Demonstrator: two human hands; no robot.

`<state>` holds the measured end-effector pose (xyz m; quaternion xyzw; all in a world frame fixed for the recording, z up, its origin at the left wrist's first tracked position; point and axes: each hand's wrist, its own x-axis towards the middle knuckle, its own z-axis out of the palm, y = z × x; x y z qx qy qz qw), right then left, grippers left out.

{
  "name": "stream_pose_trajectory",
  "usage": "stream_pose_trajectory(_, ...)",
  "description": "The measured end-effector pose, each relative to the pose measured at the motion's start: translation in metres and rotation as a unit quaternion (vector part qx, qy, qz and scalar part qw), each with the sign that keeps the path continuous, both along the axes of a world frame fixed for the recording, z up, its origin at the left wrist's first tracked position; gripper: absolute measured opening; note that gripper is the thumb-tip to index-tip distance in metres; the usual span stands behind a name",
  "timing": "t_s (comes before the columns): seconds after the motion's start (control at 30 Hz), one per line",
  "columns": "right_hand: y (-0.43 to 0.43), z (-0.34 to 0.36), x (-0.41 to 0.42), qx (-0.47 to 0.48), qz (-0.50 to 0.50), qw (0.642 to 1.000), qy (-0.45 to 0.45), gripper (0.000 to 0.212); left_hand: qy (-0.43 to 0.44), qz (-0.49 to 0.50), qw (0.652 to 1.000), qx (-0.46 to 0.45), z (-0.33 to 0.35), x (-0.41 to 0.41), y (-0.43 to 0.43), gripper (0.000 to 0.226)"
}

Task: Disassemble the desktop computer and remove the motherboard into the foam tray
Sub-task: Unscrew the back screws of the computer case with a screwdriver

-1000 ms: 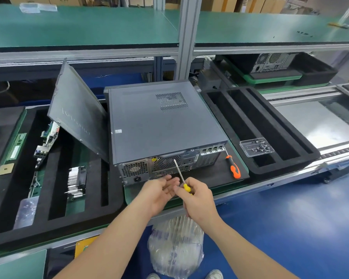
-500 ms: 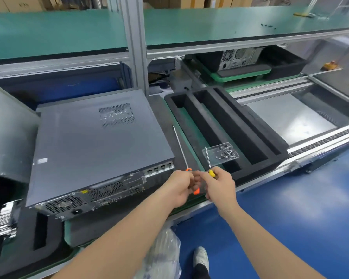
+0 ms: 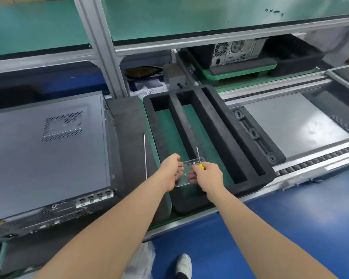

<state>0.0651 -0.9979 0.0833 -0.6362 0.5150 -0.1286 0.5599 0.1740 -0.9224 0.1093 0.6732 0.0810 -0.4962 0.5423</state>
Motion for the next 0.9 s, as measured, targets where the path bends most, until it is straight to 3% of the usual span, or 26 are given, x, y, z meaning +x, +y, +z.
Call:
stream_pose_trajectory(0.4, -0.013, 0.004, 0.014, 0.017, 0.048, 0.999, -0.003, 0.019, -0.052, -0.003, 0.998, 0.024, 0.017, 0.001, 0.001, 0.017)
stream_pose_trajectory(0.5, -0.004, 0.020, 0.025, -0.010, 0.077, 0.997, -0.024, 0.020, -0.093, -0.003, 0.996, -0.001, 0.026, 0.005, 0.014, 0.027)
stream_pose_trajectory(0.63, 0.018, 0.037, 0.046, -0.010, 0.128, 0.990, -0.052, 0.025, -0.197, -0.003, 0.980, 0.010, 0.040, 0.013, 0.044, 0.019)
stream_pose_trajectory(0.77, 0.061, 0.046, 0.073, 0.067, 0.169, 0.981, -0.072, 0.026, -0.270, -0.033, 0.961, 0.047, 0.048, 0.020, 0.099, 0.038)
stream_pose_trajectory(0.9, 0.102, 0.038, 0.087, 0.052, 0.250, 0.967, -0.028, 0.022, -0.212, -0.178, 0.959, 0.052, 0.058, 0.015, 0.154, 0.066)
